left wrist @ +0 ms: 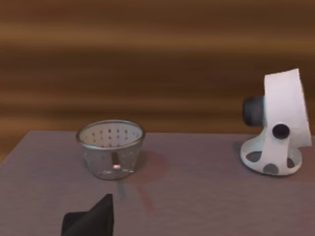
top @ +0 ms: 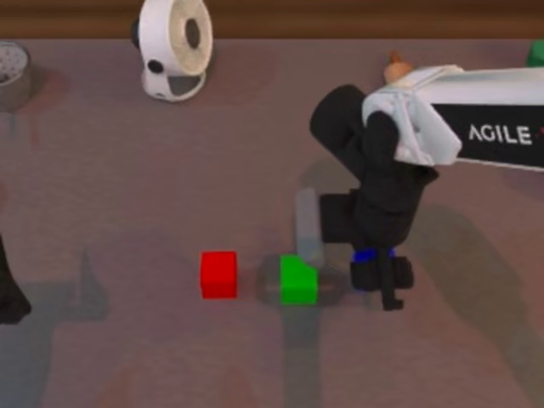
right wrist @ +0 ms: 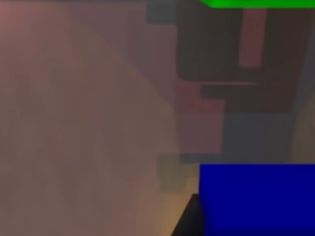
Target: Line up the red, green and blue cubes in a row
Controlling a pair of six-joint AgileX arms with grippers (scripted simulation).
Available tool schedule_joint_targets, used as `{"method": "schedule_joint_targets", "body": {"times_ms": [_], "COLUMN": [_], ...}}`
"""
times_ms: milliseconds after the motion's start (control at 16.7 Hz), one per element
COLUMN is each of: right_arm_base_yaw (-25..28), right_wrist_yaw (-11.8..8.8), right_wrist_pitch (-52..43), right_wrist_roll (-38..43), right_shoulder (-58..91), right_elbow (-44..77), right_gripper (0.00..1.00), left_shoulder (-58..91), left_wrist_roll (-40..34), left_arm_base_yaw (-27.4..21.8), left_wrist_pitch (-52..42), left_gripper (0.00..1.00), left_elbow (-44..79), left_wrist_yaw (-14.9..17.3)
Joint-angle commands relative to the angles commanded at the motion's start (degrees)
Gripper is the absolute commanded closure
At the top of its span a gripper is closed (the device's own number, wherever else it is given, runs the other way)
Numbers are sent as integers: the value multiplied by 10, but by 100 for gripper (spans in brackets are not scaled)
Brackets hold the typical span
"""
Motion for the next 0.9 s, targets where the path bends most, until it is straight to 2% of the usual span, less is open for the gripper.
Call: {"method": "schedule_joint_targets", "body": {"times_ms": [300, 900], "right_arm_base_yaw": [0, 0], "right_wrist_yaw": [1, 1], "right_wrist_pitch": [10, 10], "right_wrist_roll": [0, 0], "right_shoulder": [4, 4], "right_elbow": [-7, -7], "right_gripper": [100, 25], "left_shoulder": [0, 0], "left_wrist_roll": [0, 0], "left_arm_base_yaw": [0, 0], "left_wrist_pitch": [0, 0], "left_gripper": [0, 0], "left_elbow": [0, 0], "left_wrist_yaw": [0, 0]}}
